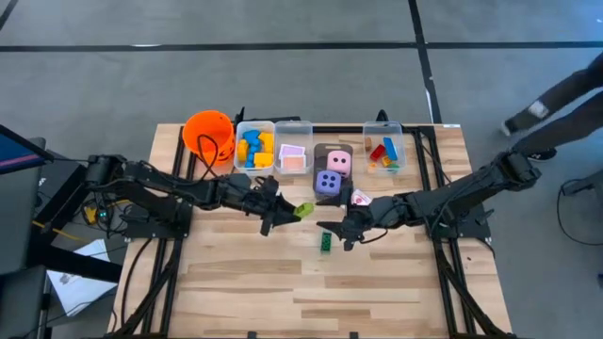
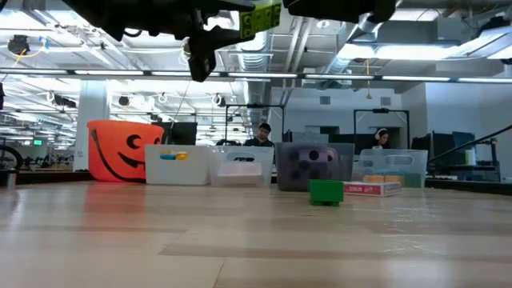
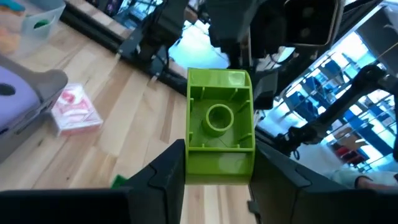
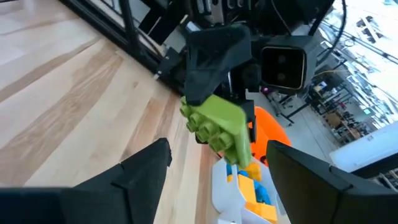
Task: Pick & Place Toys
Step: Put the light green game piece into the right transparent bin
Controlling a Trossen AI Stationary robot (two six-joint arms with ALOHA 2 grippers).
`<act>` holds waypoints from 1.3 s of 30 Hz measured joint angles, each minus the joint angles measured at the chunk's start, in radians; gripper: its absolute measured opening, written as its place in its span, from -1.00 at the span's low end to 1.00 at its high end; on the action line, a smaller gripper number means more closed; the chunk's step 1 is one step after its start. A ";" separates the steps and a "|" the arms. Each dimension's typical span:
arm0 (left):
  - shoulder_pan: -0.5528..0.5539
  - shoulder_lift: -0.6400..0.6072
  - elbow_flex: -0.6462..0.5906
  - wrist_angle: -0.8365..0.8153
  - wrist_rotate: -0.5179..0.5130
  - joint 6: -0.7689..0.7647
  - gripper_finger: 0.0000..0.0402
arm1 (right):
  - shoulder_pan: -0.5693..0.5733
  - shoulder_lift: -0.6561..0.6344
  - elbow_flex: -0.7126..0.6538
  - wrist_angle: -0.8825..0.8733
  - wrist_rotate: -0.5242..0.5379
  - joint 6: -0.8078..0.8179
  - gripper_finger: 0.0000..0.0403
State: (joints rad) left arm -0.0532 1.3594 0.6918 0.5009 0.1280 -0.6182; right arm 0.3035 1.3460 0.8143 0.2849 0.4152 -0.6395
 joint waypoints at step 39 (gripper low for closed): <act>-0.013 0.152 0.121 0.098 0.064 0.008 -0.33 | -0.015 0.000 0.000 0.028 -0.034 -0.017 -0.16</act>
State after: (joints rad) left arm -0.0658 1.5119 0.8124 0.5984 0.1923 -0.6098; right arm 0.2886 1.3464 0.8139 0.3133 0.3813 -0.6564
